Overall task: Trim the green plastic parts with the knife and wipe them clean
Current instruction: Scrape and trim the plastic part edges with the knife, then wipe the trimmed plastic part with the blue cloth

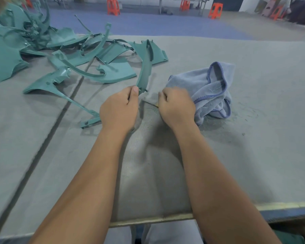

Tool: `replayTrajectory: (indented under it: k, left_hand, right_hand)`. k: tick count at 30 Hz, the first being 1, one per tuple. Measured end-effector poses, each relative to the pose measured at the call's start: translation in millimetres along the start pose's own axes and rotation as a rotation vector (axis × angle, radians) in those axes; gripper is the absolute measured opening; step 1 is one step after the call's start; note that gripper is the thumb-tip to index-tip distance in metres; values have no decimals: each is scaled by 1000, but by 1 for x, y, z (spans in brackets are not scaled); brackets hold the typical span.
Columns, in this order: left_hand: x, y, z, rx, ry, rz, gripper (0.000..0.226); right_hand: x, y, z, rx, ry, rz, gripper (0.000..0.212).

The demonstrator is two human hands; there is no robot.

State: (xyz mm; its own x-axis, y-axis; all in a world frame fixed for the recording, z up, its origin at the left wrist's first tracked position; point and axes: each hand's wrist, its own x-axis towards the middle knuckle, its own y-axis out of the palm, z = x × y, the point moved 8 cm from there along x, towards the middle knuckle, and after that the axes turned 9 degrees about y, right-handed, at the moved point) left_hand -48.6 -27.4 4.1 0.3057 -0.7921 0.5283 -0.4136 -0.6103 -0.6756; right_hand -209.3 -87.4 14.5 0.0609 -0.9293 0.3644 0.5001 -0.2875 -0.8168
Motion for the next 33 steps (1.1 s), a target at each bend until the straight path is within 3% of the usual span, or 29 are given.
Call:
replayTrajectory:
  k: [4,7,10,13,15,17,21,23,25,26,28,30,33]
  left_hand:
    - [0,5,2,-90,-37,42,35]
    - [-1,12,7,-187,-102,105,40]
    - [-3,16,7,-214,-119,150,42]
    - [-3,19,7,-202,-130,166,41]
    - [-4,19,9,-200,-138,162,40]
    - [-4,19,10,-198,-141,157,38]
    - [-3,14,8,-164,-133,107,35]
    - [-3,9,8,-178,-140,53,34]
    - [-2,4,10,-200,-153,-3,34]
    - [-2,1,10,-205,-162,-32,34]
    - [0,-2,11,-220,-174,-78,35]
    - [2,-4,12,-255,-170,-108,36]
    - [2,-4,13,-318,-161,-87,48]
  right_hand:
    - [-4,-51,-12,95,34,-428,26]
    - [-6,-72,-33,69,154,-564,28]
    - [1,-73,-59,-20,319,-523,36]
    - [7,-68,-99,35,620,-427,35]
    - [6,-56,-120,50,784,-291,56]
    - [5,-46,-128,95,836,-179,71]
    - [12,-59,-117,144,624,-314,31]
    - [15,-67,-99,531,401,-416,18]
    - [12,-68,-84,958,256,-411,17]
    - [12,-65,-77,1050,237,-387,17]
    - [13,-56,-58,1003,236,-297,12]
    - [6,-41,-27,780,114,-178,19]
    - [-12,-2,14,552,-65,163,21]
